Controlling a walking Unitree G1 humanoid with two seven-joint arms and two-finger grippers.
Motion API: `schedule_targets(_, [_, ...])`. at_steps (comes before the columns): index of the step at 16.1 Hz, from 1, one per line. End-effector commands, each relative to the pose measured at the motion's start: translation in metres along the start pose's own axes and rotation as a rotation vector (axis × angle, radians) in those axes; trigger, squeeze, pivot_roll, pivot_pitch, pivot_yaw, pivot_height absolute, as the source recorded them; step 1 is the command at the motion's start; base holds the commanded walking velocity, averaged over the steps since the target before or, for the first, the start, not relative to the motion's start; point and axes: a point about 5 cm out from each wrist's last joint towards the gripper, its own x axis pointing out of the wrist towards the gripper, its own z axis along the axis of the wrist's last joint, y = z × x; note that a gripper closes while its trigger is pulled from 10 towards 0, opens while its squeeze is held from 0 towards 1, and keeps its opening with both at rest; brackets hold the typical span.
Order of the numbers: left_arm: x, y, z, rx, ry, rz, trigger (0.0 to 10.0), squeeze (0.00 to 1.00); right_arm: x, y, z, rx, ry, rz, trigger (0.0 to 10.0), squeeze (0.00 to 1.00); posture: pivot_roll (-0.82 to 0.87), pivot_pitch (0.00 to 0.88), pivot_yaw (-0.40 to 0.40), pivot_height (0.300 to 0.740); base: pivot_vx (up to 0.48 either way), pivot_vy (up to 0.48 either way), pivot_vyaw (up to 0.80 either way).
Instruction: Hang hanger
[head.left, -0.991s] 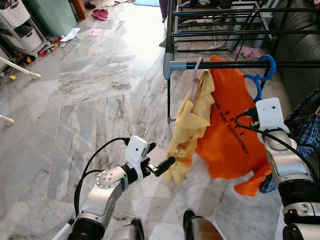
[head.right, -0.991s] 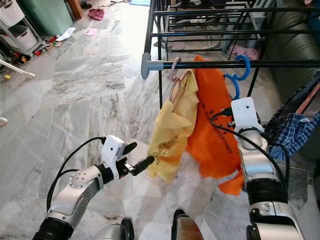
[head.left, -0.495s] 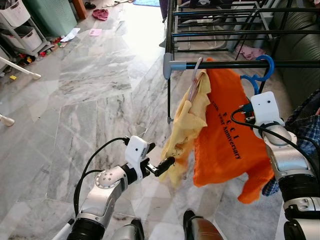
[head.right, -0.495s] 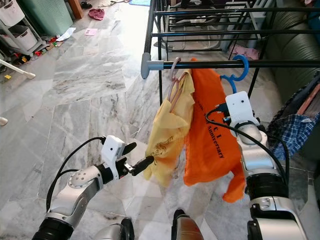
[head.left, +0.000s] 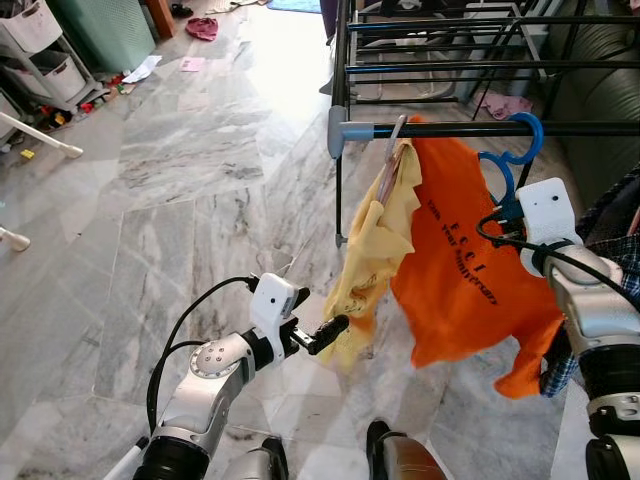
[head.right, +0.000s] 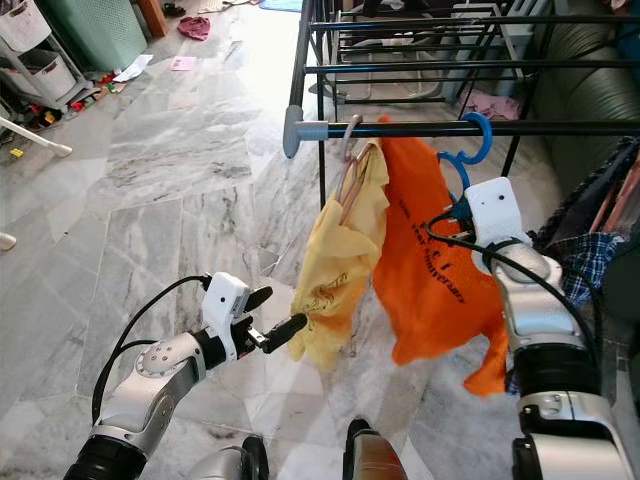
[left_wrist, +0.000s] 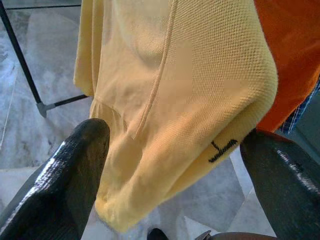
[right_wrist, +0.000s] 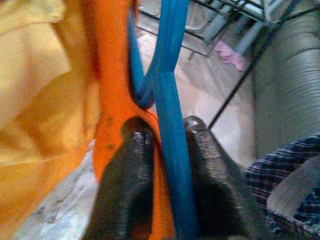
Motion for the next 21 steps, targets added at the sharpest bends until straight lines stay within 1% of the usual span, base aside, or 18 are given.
schedule_targets(1, [-0.004, 0.003, -0.006, 0.013, 0.032, 0.011, 10.0, 0.00, -0.003, -0.002, 0.005, 0.000, -0.015, 0.029, 0.0, 0.00, -0.14, 0.229, 0.088, 0.740, 0.000, 0.000, 0.00])
schedule_targets(5, [-0.004, 0.004, -0.007, 0.016, 0.035, 0.010, 10.0, 0.00, -0.004, -0.010, 0.001, 0.011, 0.013, 0.007, 0.0, 0.00, -0.15, 0.228, 0.091, 0.740, 0.000, 0.000, 0.00])
schedule_targets(8, [-0.004, 0.005, -0.006, 0.022, 0.031, 0.013, 10.0, 0.00, -0.005, -0.010, -0.004, 0.008, 0.028, -0.026, 0.0, 0.00, -0.15, 0.228, 0.092, 0.740, 0.000, 0.000, 0.00])
schedule_targets(10, [-0.004, 0.007, -0.003, 0.022, 0.013, 0.031, 10.0, 0.00, -0.009, -0.007, -0.003, 0.006, -0.009, -0.047, 0.0, 0.00, -0.15, 0.226, 0.091, 0.740, 0.000, 0.000, 0.00])
schedule_targets(12, [-0.004, 0.011, 0.001, 0.030, -0.011, 0.066, 10.0, 0.00, -0.016, -0.004, 0.000, 0.025, -0.060, -0.097, 0.0, 0.00, -0.14, 0.225, 0.090, 0.740, 0.000, 0.000, 0.00])
schedule_targets(14, [-0.005, 0.016, 0.006, 0.049, -0.039, 0.126, 10.0, 0.00, -0.028, 0.003, 0.002, 0.057, -0.116, -0.188, 0.0, 0.00, -0.15, 0.225, 0.090, 0.740, 0.000, 0.000, 0.00])
schedule_targets(15, [-0.005, 0.018, 0.007, 0.046, -0.050, 0.147, 10.0, 0.00, -0.035, 0.009, 0.004, 0.064, -0.152, -0.224, 0.0, 0.00, -0.15, 0.226, 0.093, 0.740, 0.000, 0.000, 0.00])
schedule_targets(16, [-0.005, 0.019, 0.008, 0.050, -0.053, 0.159, 10.0, 0.00, -0.039, 0.014, 0.005, 0.052, -0.178, -0.239, 0.0, 0.00, -0.15, 0.226, 0.093, 0.740, 0.000, 0.000, 0.00])
schedule_targets(18, [-0.003, 0.021, 0.006, 0.061, -0.049, 0.181, 10.0, 0.00, -0.053, 0.033, 0.002, 0.050, -0.245, -0.300, 0.0, 0.00, -0.17, 0.227, 0.100, 0.740, 0.000, 0.000, 0.00])
schedule_targets(19, [-0.001, 0.018, 0.005, 0.067, -0.045, 0.177, 10.0, 0.00, -0.060, 0.050, -0.002, 0.080, -0.256, -0.309, 0.0, 0.00, -0.18, 0.225, 0.106, 0.740, 0.000, 0.000, 0.00])
schedule_targets(20, [0.001, 0.017, 0.006, 0.068, -0.044, 0.170, 10.0, 0.00, -0.064, 0.067, -0.011, 0.084, -0.232, -0.286, 0.0, 0.00, -0.18, 0.225, 0.107, 0.740, 0.000, 0.000, 0.00])
schedule_targets(21, [0.002, 0.016, 0.006, 0.068, -0.043, 0.170, 10.0, 0.00, -0.067, 0.076, -0.017, 0.091, -0.213, -0.275, 2.0, 0.00, -0.19, 0.225, 0.109, 0.740, 0.000, 0.000, 0.00])
